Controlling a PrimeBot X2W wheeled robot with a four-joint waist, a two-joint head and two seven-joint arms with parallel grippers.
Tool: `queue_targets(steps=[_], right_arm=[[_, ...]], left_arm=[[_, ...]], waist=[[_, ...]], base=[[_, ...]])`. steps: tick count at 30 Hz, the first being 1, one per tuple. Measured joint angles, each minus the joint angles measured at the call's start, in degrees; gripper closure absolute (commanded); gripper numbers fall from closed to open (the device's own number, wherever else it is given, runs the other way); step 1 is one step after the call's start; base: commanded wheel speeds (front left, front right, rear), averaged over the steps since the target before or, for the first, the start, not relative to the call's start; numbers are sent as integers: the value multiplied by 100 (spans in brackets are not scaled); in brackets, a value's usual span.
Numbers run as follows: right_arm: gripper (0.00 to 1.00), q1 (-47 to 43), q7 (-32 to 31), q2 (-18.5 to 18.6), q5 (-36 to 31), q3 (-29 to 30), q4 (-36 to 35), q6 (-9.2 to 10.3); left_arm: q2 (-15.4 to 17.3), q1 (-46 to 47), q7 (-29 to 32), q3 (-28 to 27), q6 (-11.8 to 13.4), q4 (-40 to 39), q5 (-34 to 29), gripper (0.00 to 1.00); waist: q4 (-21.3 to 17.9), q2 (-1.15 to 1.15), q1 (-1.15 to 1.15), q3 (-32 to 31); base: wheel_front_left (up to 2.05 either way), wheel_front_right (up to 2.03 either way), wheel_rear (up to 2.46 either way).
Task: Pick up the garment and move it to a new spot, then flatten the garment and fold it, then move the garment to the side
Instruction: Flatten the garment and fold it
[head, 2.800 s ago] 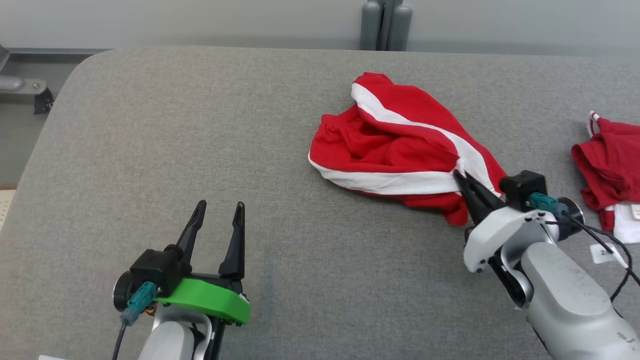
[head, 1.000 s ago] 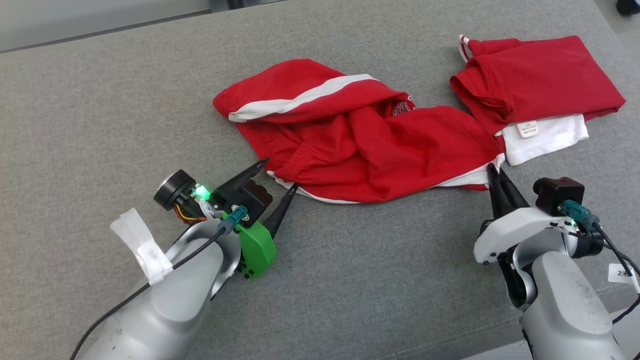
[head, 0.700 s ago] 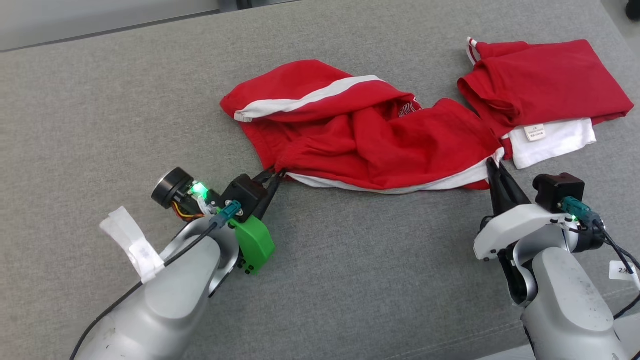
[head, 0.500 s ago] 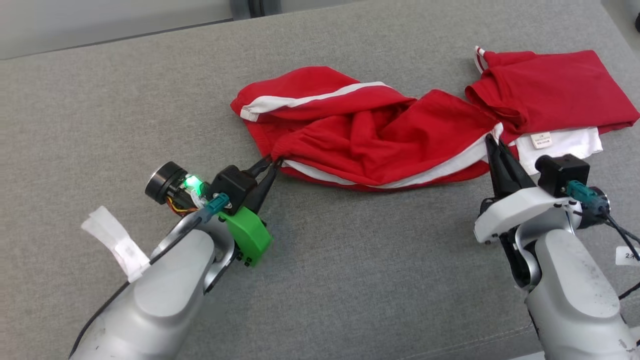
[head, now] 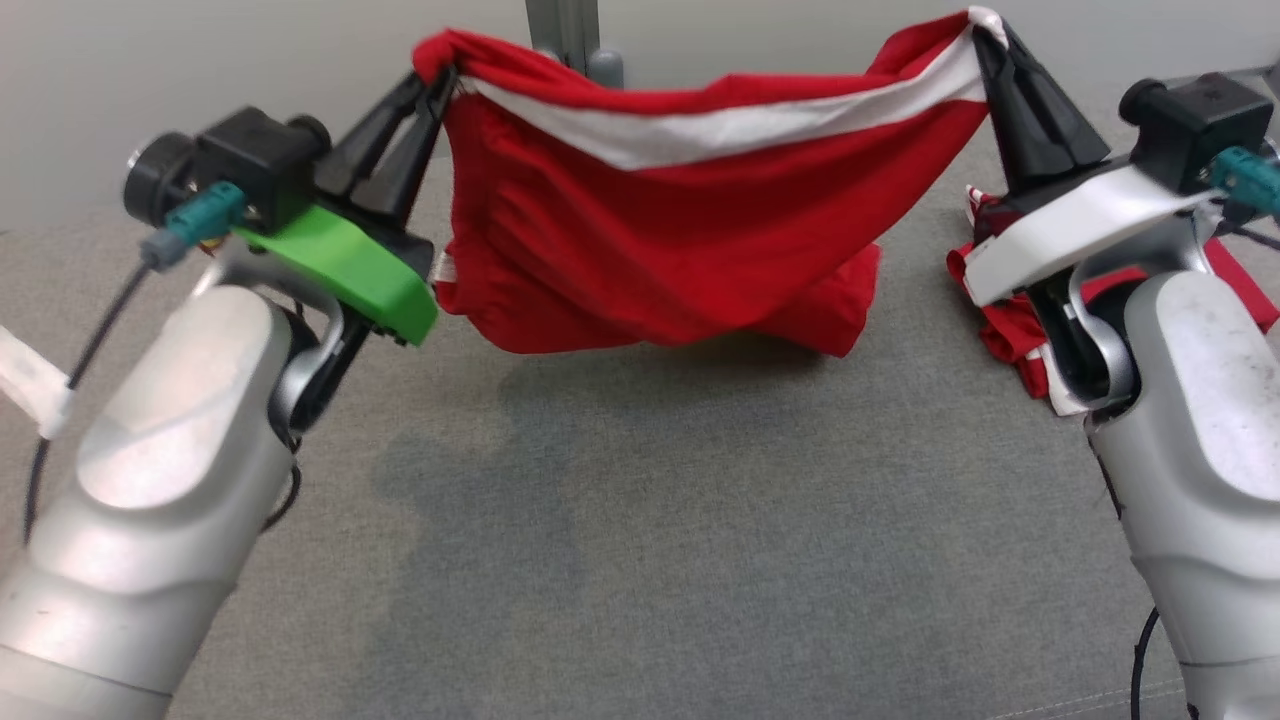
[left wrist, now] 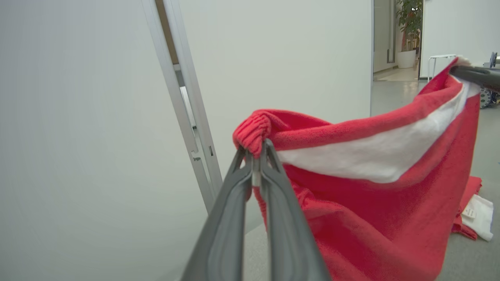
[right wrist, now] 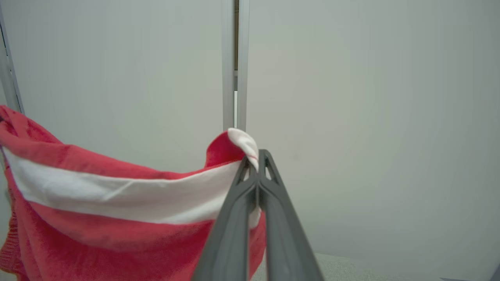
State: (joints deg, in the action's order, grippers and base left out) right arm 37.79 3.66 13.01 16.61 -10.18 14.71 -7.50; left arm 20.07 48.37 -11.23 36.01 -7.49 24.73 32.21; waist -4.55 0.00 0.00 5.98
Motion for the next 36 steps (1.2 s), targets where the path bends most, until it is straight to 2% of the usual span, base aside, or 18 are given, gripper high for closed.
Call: queue_targets(steps=[5, 11, 23, 26, 30, 36], right_arm=[[100, 147, -500, -73, 253, 318, -49, 0], [100, -142, -992, -214, 448, 415, -374, 1], [100, -274, -1634, -256, 605, 477, -751, 0], [100, 59, -1751, -246, 560, 393, -678, 1], [100, 814, -1809, -250, 488, 200, -357, 1], [100, 2513, -1468, -490, 318, 163, 900, -1]], left_arm=[[189, 307, 157, -311, 137, -439, 185, 100], [304, 40, 558, -276, 294, -990, 330, 100], [589, -261, 1055, -409, 481, -1423, 661, 100], [606, -144, 1260, -467, 477, -1381, 806, 100], [683, 474, 1456, -489, 389, -1132, 759, 100], [677, 1682, 1437, -523, 197, -105, 599, 100]], waist=[[110, 0, 0, -333], [278, 0, 0, -609], [389, 0, 0, -464], [373, 0, 0, -291], [348, 0, 0, 66], [269, 0, 0, 744]], base=[[0, 0, 0], [0, 0, 0], [0, 0, 0], [0, 0, 0], [0, 0, 0], [0, 0, 0]])
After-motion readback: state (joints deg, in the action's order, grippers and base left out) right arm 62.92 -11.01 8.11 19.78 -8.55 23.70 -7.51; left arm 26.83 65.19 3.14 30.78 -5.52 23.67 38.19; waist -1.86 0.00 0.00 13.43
